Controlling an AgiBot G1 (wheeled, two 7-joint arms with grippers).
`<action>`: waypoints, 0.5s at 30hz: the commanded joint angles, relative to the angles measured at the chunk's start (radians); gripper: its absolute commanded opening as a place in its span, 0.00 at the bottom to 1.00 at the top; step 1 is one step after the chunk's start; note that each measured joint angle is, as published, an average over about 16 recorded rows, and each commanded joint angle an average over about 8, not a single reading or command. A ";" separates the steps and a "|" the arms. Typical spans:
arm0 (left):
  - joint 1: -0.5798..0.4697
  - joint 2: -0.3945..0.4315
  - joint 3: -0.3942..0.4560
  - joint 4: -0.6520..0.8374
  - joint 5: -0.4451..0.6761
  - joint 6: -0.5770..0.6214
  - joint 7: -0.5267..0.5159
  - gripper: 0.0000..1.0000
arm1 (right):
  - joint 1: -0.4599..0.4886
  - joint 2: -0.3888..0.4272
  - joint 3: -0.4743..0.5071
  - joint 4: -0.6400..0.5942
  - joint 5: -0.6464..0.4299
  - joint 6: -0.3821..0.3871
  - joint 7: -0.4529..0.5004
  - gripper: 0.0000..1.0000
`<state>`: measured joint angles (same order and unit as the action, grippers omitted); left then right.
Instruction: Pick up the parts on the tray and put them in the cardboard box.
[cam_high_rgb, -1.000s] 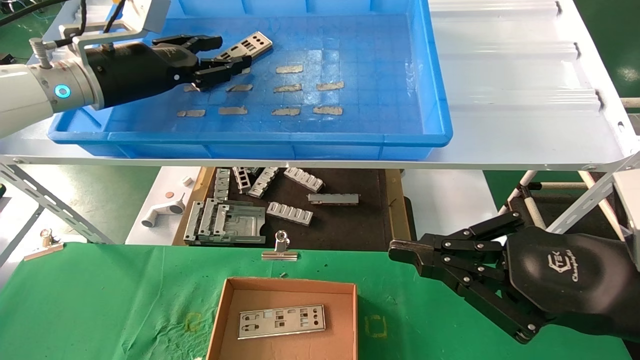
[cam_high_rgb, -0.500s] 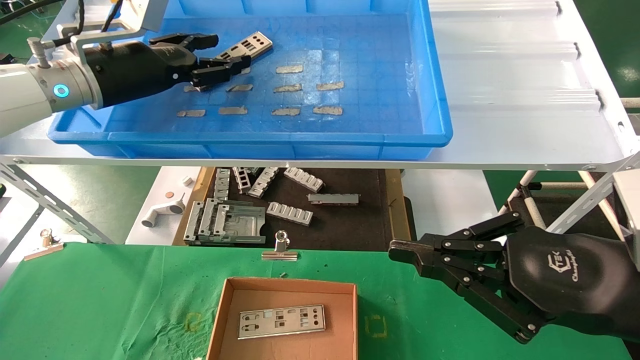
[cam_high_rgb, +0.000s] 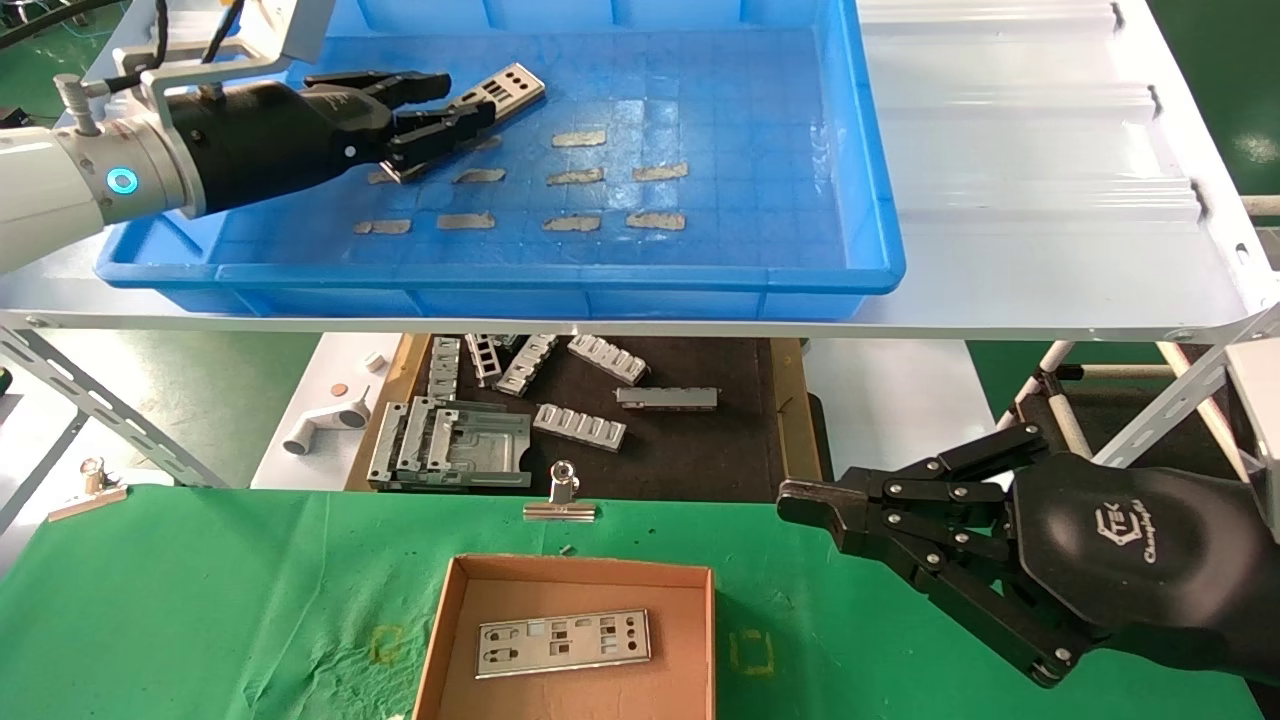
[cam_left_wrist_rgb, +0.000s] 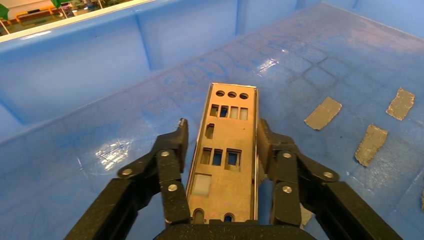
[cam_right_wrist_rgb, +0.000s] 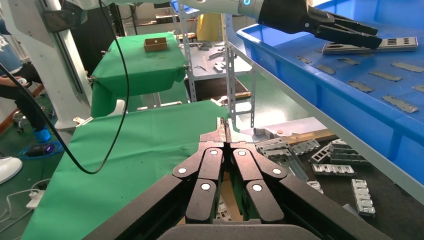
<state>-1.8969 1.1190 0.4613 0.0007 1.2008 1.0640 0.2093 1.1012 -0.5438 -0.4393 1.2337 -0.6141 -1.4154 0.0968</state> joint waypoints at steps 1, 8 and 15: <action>0.000 0.000 0.000 0.000 0.000 0.000 0.000 0.00 | 0.000 0.000 0.000 0.000 0.000 0.000 0.000 0.00; 0.000 0.000 -0.001 -0.001 -0.001 -0.001 0.001 0.00 | 0.000 0.000 0.000 0.000 0.000 0.000 0.000 0.00; -0.001 -0.001 -0.002 -0.002 -0.003 0.002 0.002 0.00 | 0.000 0.000 0.000 0.000 0.000 0.000 0.000 0.00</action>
<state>-1.8993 1.1169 0.4583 -0.0024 1.1967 1.0681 0.2110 1.1012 -0.5438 -0.4393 1.2337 -0.6141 -1.4154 0.0968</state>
